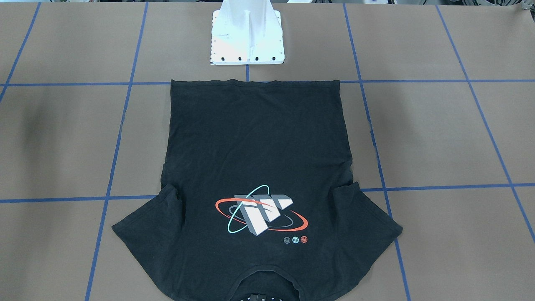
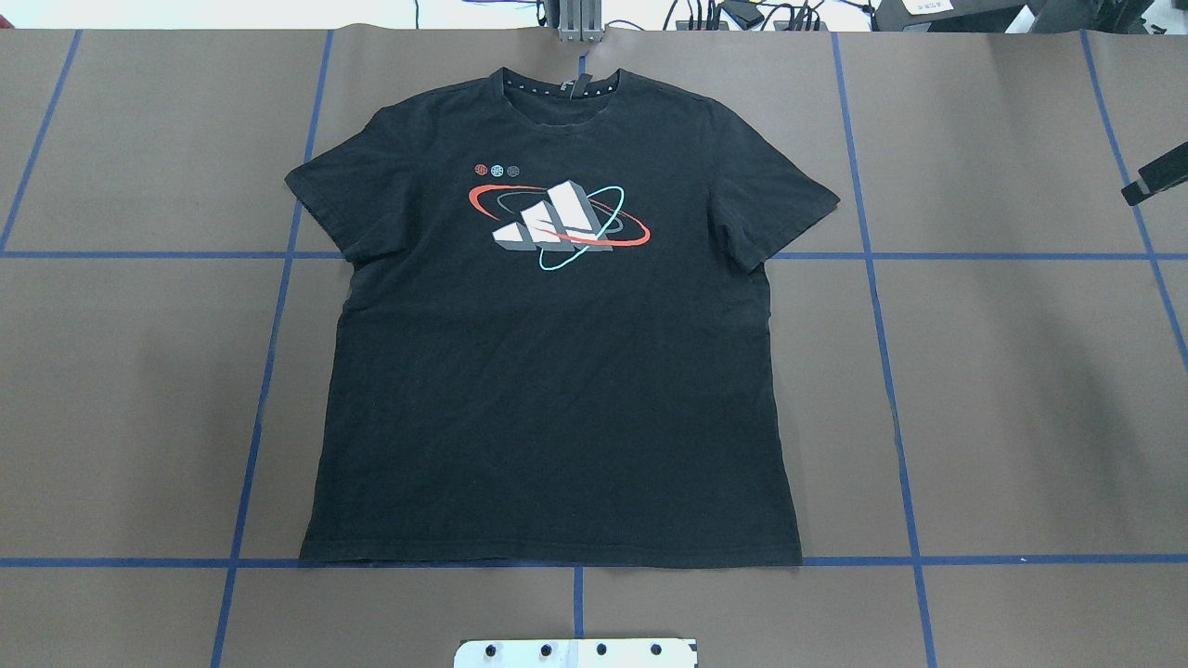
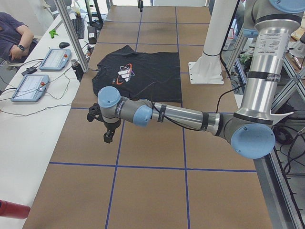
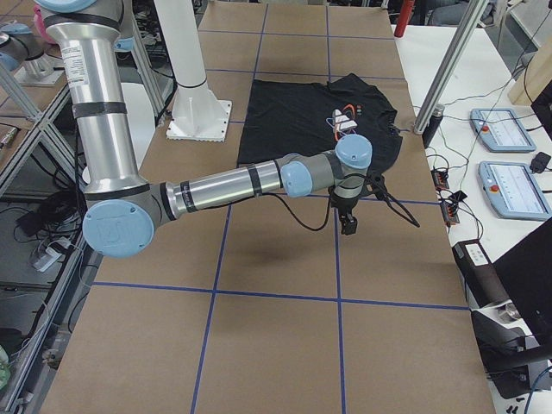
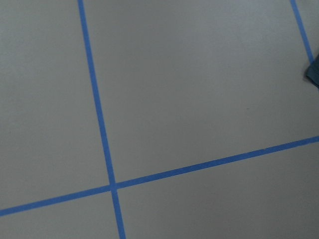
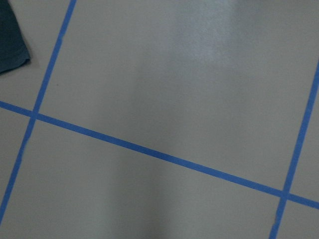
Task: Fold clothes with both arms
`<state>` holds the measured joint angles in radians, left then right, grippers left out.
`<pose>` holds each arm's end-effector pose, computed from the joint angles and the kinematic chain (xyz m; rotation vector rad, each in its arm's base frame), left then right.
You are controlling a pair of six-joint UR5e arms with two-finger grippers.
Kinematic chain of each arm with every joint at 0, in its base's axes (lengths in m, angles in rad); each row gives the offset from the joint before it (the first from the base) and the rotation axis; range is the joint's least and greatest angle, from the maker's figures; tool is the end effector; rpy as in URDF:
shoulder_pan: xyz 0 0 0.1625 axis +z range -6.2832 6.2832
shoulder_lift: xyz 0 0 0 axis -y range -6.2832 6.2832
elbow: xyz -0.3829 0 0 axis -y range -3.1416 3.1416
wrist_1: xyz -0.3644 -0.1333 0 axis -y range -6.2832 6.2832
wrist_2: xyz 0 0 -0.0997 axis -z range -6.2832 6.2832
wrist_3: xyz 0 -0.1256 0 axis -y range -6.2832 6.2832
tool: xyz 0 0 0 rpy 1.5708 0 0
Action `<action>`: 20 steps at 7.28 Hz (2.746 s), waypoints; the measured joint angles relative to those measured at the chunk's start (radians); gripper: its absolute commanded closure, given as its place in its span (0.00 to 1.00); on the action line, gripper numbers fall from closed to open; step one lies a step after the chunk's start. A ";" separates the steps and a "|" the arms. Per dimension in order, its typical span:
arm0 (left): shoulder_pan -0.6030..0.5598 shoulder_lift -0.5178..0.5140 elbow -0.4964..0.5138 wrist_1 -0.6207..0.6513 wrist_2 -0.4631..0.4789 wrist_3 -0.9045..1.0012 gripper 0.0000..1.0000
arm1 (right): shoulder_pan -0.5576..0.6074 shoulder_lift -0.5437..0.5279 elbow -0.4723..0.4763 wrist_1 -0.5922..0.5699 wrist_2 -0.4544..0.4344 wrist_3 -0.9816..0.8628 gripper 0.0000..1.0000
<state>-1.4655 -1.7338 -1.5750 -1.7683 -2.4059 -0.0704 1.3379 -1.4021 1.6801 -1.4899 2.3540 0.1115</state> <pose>0.0173 -0.5459 0.5229 0.2696 0.8530 0.1848 -0.0810 -0.5351 0.4883 0.2029 -0.8231 -0.2546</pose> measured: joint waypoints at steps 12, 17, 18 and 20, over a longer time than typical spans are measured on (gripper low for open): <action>0.085 -0.183 0.402 -0.621 0.054 -0.335 0.01 | -0.358 0.407 -0.480 0.522 -0.227 0.483 0.08; 0.086 -0.187 0.398 -0.628 0.056 -0.350 0.01 | -0.387 0.433 -0.568 0.525 -0.239 0.482 0.22; 0.086 -0.190 0.397 -0.628 0.056 -0.354 0.01 | -0.389 0.433 -0.576 0.525 -0.239 0.482 0.26; 0.086 -0.192 0.397 -0.628 0.056 -0.357 0.01 | -0.392 0.434 -0.581 0.523 -0.239 0.482 0.33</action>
<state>-1.3791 -1.9261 -1.1780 -2.3961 -2.3501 -0.4275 0.9455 -0.9680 1.0991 -0.9672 2.1154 0.5940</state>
